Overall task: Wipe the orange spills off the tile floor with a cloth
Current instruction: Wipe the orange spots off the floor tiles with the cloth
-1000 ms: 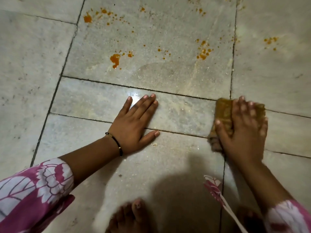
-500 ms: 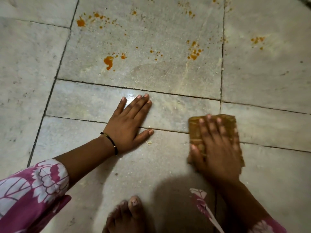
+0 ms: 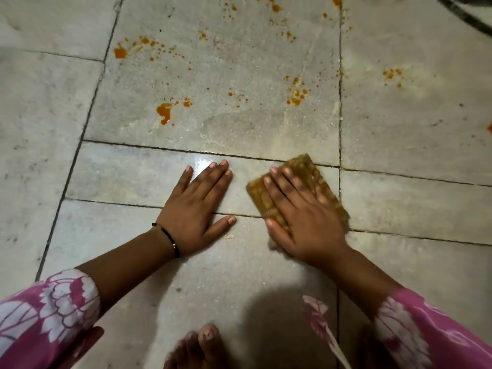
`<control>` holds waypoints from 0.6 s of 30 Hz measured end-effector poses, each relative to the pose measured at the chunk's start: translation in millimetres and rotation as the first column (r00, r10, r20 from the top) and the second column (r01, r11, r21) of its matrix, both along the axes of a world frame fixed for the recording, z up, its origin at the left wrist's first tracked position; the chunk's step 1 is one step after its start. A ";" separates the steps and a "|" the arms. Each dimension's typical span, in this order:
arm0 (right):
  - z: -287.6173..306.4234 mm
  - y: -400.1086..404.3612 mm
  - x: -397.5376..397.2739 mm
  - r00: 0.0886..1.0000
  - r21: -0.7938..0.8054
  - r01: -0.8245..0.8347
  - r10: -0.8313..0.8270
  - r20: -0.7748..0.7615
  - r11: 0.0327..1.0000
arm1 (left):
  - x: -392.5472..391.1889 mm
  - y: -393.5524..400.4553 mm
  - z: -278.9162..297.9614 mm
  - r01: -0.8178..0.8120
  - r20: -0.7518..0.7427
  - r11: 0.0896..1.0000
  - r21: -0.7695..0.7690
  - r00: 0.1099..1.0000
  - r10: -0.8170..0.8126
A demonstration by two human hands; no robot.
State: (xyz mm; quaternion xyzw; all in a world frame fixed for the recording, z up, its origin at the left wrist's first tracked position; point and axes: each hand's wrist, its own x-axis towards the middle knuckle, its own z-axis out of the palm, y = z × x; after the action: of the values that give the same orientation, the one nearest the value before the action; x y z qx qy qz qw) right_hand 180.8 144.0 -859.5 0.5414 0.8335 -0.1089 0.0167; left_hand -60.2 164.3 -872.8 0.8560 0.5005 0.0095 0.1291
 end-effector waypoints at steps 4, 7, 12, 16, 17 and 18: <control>5.6 3.5 85.5 0.996 -0.036 -0.069 0.071 0.059 0.997 | -0.7 0.0 -1.8 -0.001 0.000 1.000 0.003 1.000 0.001; 8.0 50.0 85.6 0.973 0.048 0.221 -0.223 0.059 0.974 | -0.2 -0.3 -1.8 0.001 -0.001 1.000 0.011 1.000 -0.001; -1.3 110.4 14.8 0.947 0.044 0.319 -0.320 0.029 0.947 | -1.0 -0.2 -1.0 0.007 0.000 1.000 -0.001 1.000 -0.007; 1.0 64.0 4.7 0.997 0.015 -0.056 0.055 0.061 0.998 | -1.3 0.6 -1.2 0.016 -0.016 1.000 -0.008 1.000 -0.016; 4.0 50.0 17.3 0.984 0.001 -0.163 0.163 0.074 0.987 | -0.9 0.6 -1.4 0.015 -0.018 1.000 -0.004 1.000 -0.015; 7.1 40.3 34.3 0.961 -0.017 -0.262 0.263 0.089 0.965 | -0.5 0.5 -1.1 0.014 -0.020 1.000 -0.011 1.000 -0.014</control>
State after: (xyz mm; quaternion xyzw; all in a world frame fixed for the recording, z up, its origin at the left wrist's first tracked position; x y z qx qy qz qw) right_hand 215.0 184.4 -852.4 0.4305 0.8960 -0.0831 0.0702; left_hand -60.8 164.8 -873.9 0.8587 0.4960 -0.0029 0.1286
